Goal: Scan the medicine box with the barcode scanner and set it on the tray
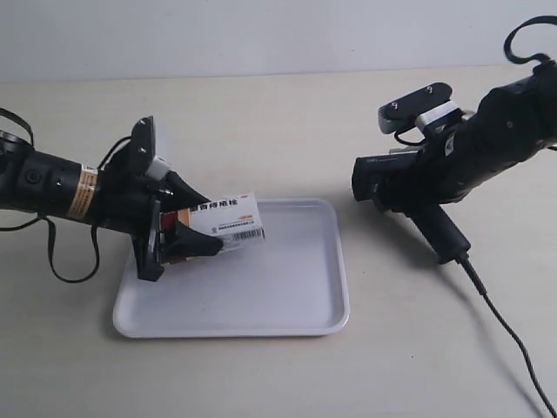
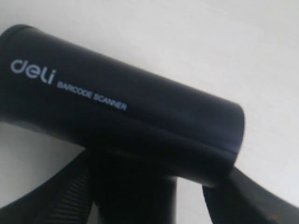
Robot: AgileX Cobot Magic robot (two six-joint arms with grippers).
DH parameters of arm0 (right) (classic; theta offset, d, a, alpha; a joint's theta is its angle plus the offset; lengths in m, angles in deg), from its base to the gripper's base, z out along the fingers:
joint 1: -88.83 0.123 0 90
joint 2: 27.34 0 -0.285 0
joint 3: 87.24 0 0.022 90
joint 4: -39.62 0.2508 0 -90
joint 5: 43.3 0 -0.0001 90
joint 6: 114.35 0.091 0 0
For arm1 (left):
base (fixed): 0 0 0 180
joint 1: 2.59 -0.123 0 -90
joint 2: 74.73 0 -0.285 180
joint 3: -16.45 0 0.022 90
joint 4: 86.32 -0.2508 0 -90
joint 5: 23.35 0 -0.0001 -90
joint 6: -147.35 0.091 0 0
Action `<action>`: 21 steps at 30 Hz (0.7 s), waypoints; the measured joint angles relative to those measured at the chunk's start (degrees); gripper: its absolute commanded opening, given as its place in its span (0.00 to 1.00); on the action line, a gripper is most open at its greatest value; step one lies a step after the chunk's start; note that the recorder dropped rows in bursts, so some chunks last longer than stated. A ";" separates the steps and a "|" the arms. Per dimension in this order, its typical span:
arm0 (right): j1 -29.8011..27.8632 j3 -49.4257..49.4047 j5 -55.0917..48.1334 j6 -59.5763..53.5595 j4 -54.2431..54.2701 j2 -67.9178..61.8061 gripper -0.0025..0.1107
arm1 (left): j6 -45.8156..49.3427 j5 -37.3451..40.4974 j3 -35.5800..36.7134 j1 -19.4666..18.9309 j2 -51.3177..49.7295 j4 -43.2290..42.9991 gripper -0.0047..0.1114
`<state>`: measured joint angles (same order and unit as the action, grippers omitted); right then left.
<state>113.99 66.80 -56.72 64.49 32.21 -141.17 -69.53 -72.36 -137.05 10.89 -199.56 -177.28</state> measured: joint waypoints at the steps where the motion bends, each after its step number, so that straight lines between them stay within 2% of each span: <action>1: 0.00 0.00 0.86 0.29 0.00 -0.94 0.02 | -0.12 1.27 0.00 0.65 -0.49 0.44 0.04; 7: 0.00 0.35 5.22 1.16 0.00 -3.89 0.02 | -0.12 8.20 0.00 4.28 -1.38 3.40 0.04; 9: 0.00 0.35 5.52 1.61 0.00 -4.00 0.02 | -0.12 9.24 -0.10 4.85 -1.38 3.85 0.08; 11: 0.00 0.35 5.62 1.76 0.00 -4.10 0.06 | -0.24 9.96 -0.23 5.08 -1.38 4.01 0.19; 14: 0.00 0.35 5.62 1.76 0.00 -4.10 0.18 | -0.68 10.31 -0.36 5.21 -1.38 4.30 0.45; 19: 0.00 0.35 5.62 1.86 0.00 -4.10 0.52 | -2.90 11.62 -0.49 5.41 -1.38 4.43 0.94; 21: 0.00 0.35 5.62 2.42 0.00 -4.10 0.66 | -4.28 11.79 -0.59 5.41 -1.38 3.76 0.94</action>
<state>113.99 67.15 -51.10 66.90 32.21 -145.28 -73.80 -60.57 -137.63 16.29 -200.94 -173.53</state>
